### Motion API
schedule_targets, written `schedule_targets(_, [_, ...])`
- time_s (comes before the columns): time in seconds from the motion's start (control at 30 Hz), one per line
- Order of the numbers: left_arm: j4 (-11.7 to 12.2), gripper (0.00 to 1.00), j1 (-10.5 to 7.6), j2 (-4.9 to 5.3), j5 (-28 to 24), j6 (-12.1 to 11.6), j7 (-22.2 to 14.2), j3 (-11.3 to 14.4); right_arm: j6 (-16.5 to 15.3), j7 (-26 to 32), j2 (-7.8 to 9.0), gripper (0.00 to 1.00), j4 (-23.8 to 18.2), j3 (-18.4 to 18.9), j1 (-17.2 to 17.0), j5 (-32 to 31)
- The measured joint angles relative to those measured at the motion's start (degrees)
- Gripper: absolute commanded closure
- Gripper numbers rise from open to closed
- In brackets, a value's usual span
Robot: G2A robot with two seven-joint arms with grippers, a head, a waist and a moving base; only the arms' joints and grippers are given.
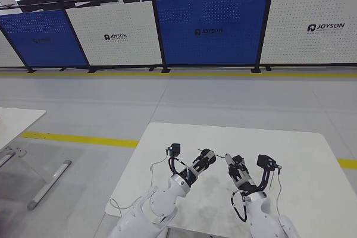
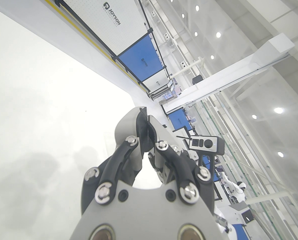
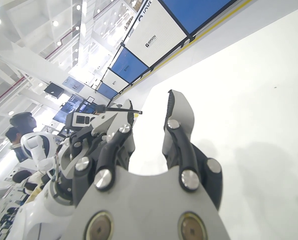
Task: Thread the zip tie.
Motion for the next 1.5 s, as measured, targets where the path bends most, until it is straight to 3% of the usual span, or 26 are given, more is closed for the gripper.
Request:
schedule_targets(0.13, [0.0,1.0,0.0,0.0,0.0,0.0,0.0,0.0,-0.3,0.0,0.1,0.8,-0.7,0.2,-0.5,-0.7])
schedule_targets(0.23, [0.0,1.0,0.0,0.0,0.0,0.0,0.0,0.0,-0.6,0.1,0.16,1.0,-1.0,0.3,-0.8,-1.0])
schedule_targets(0.7, [0.0,1.0,0.04,-0.02,0.0,-0.1,0.0,0.1,-1.6,2.1,0.21,1.0,-1.0,0.6,-0.1,0.2])
schedule_targets(0.93, [-0.3,1.0,0.42,0.0,1.6,-1.3,-1.0,0.2,-0.7,5.1,0.14,1.0,-0.5,0.9,1.3,3.1])
schedule_targets(1.5, [-0.7,1.0,0.75,-0.08,5.3,-0.6,-0.8,0.2,-0.8,6.0,0.28,1.0,-0.3,1.5,1.4,4.4])
